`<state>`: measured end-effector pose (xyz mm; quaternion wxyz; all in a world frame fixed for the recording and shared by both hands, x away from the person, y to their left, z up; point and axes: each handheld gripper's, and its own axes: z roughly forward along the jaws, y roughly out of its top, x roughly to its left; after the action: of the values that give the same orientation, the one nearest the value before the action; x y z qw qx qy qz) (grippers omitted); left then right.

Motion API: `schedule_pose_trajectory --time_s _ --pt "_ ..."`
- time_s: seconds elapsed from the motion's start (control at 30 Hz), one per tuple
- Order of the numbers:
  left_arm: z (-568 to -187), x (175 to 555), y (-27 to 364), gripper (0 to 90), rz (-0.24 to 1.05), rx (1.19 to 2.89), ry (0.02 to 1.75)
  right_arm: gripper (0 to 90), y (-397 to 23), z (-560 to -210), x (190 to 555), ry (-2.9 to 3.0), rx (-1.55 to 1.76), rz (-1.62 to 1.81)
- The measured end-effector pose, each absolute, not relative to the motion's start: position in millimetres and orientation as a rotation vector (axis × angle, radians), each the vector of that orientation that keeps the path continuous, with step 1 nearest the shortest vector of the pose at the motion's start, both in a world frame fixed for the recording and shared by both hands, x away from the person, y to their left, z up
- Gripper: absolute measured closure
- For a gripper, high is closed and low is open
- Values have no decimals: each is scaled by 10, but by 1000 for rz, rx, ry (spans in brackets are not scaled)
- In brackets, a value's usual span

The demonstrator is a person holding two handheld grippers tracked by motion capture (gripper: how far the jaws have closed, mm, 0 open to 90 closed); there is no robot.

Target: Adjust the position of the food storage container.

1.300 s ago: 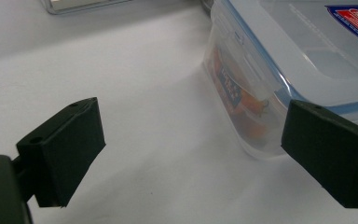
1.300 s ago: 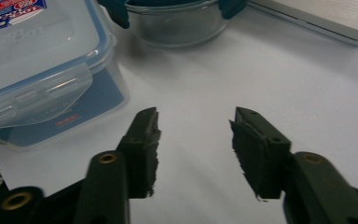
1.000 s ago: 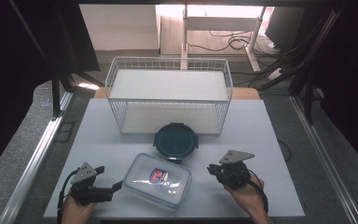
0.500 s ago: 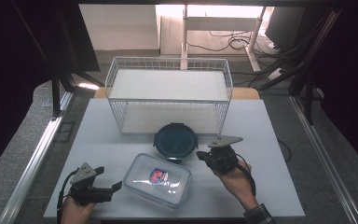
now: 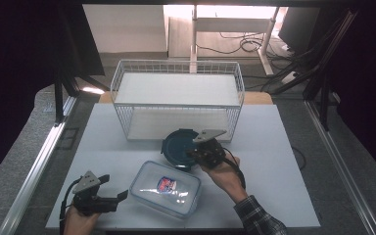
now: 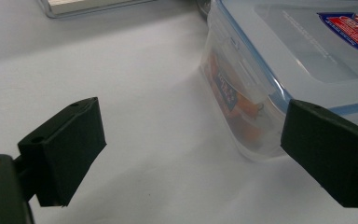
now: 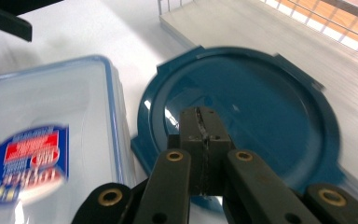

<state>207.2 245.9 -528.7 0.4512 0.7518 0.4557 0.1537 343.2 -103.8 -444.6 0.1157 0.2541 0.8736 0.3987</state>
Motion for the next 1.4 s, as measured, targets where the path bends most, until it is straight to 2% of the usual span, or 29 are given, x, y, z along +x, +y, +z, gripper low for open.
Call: schedule_pose_trajectory --time_s 0.77,1.4 --pt "-5292 2079 2453 59 358 1863 1116 889 -30 -4617 3890 2683 584 1002" --pt "-5295 2076 2458 59 342 1864 1119 894 126 -4727 3977 2705 575 844"
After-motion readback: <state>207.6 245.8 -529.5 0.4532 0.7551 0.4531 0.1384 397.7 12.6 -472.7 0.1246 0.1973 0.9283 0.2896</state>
